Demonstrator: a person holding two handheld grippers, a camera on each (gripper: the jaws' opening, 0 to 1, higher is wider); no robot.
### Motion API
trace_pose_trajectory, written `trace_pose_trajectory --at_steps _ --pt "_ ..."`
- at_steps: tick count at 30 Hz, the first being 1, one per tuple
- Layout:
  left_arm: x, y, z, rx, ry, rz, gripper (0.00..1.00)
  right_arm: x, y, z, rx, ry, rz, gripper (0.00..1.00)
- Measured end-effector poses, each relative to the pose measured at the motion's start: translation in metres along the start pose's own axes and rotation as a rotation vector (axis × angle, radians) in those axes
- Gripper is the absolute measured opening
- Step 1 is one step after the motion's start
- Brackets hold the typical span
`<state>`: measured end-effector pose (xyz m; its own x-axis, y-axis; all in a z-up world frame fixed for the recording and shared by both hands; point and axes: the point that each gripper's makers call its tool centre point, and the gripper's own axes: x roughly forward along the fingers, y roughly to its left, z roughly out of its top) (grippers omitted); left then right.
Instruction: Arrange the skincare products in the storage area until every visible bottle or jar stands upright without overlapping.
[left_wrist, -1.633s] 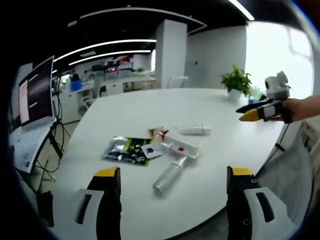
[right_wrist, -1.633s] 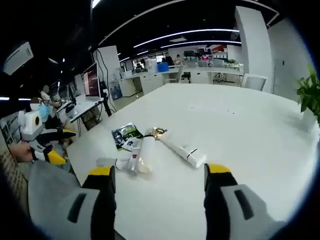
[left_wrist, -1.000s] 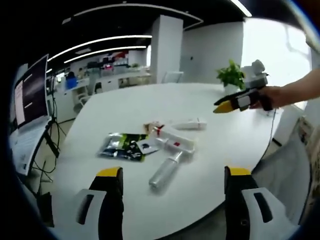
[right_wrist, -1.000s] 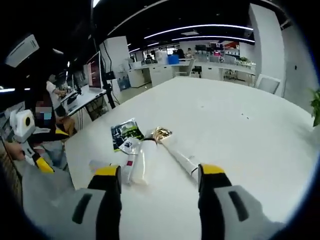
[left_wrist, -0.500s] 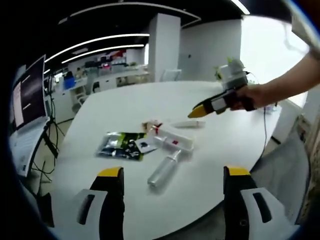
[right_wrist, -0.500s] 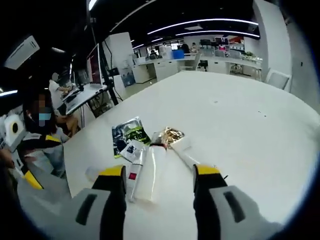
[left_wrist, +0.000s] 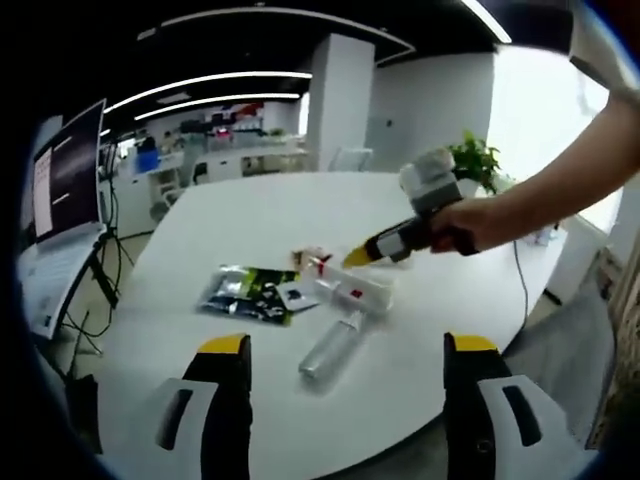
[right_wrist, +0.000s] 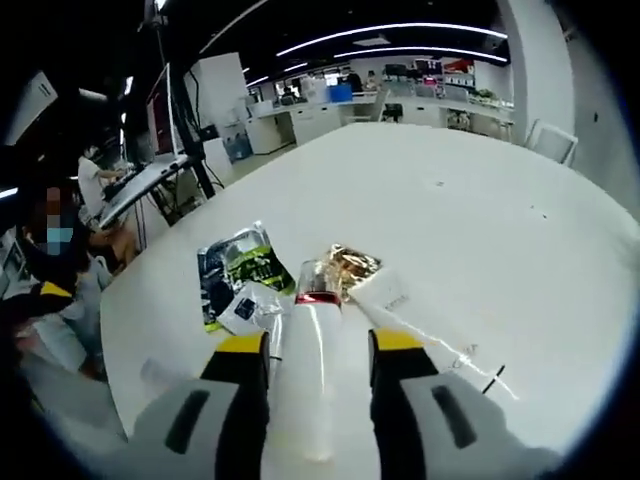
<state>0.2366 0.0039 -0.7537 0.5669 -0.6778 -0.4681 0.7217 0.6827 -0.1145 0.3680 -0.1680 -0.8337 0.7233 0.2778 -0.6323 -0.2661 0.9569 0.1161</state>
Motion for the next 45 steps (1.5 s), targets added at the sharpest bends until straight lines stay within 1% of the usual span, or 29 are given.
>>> trace_pose_trajectory --at_steps 1,2,4,6,11,13,14,18,20,21,23,24,28,32,34,35,36,37,38,39,40,41,45 --pt "0.000 0.001 0.001 -0.005 -0.004 0.001 0.75 0.003 -0.003 0.000 -0.012 0.007 -0.021 0.36" --pt "0.000 0.001 0.001 -0.011 -0.006 -0.002 0.75 0.005 -0.004 0.002 0.002 -0.007 -0.035 0.35" --pt "-0.001 0.002 0.001 -0.020 -0.008 0.000 0.75 0.009 -0.003 0.004 0.034 -0.007 -0.031 0.33" --pt "-0.001 0.002 0.002 -0.025 -0.010 0.000 0.75 0.012 -0.001 0.005 0.031 0.002 -0.031 0.33" --pt "-0.001 0.001 0.002 -0.038 -0.008 -0.014 0.74 0.017 0.004 0.000 0.008 0.057 -0.026 0.32" --pt "-0.001 0.001 0.002 -0.052 -0.009 -0.018 0.73 0.017 0.004 0.002 -0.017 0.068 -0.039 0.33" --pt "-0.002 0.002 0.003 -0.064 -0.012 -0.019 0.73 0.017 0.005 0.000 -0.043 0.098 -0.034 0.33" --pt "-0.002 0.005 0.005 -0.100 -0.021 -0.021 0.71 0.024 0.006 0.003 -0.060 0.122 -0.048 0.31" --pt "-0.001 0.007 0.004 -0.109 -0.019 -0.018 0.71 0.026 0.006 0.000 -0.075 0.168 -0.059 0.30" --pt "0.000 0.006 0.003 -0.108 -0.014 -0.021 0.70 0.026 0.001 -0.003 -0.104 0.214 -0.072 0.29" --pt "0.000 0.004 0.003 -0.099 -0.009 -0.025 0.70 0.030 0.005 -0.006 -0.069 0.249 -0.063 0.26" --pt "0.000 0.003 0.003 -0.092 -0.009 -0.026 0.70 0.030 0.005 -0.006 -0.052 0.253 -0.072 0.27" --pt "0.002 -0.002 0.001 -0.049 0.003 -0.038 0.70 0.034 0.004 -0.010 -0.061 0.294 -0.080 0.28" --pt "0.002 -0.003 0.001 -0.033 0.007 -0.042 0.70 0.039 0.005 -0.019 -0.073 0.334 -0.087 0.30" --pt "0.002 -0.002 0.000 -0.039 0.007 -0.041 0.70 0.040 0.003 -0.021 -0.103 0.345 -0.107 0.31" --pt "0.002 -0.002 0.000 -0.042 0.007 -0.039 0.70 0.040 0.004 -0.022 -0.098 0.348 -0.107 0.31" --pt "0.001 -0.001 0.000 -0.048 0.005 -0.037 0.69 0.038 0.004 -0.024 -0.028 0.354 -0.125 0.31" --pt "0.001 0.000 0.000 -0.053 0.005 -0.036 0.69 0.039 0.003 -0.024 -0.028 0.354 -0.121 0.31" --pt "0.001 0.001 0.000 -0.061 0.004 -0.035 0.69 0.039 0.002 -0.025 -0.013 0.358 -0.132 0.31" --pt "0.001 0.001 0.000 -0.066 0.004 -0.034 0.69 0.041 0.002 -0.025 -0.032 0.355 -0.127 0.31" --pt "0.001 0.002 0.000 -0.071 0.003 -0.032 0.69 0.041 0.003 -0.025 -0.083 0.356 -0.123 0.31" --pt "0.001 0.002 0.001 -0.074 0.002 -0.031 0.69 0.041 0.004 -0.025 -0.110 0.357 -0.117 0.31" --pt "0.002 0.004 0.000 -0.086 0.004 -0.029 0.68 0.041 0.005 -0.025 -0.103 0.341 -0.103 0.32"
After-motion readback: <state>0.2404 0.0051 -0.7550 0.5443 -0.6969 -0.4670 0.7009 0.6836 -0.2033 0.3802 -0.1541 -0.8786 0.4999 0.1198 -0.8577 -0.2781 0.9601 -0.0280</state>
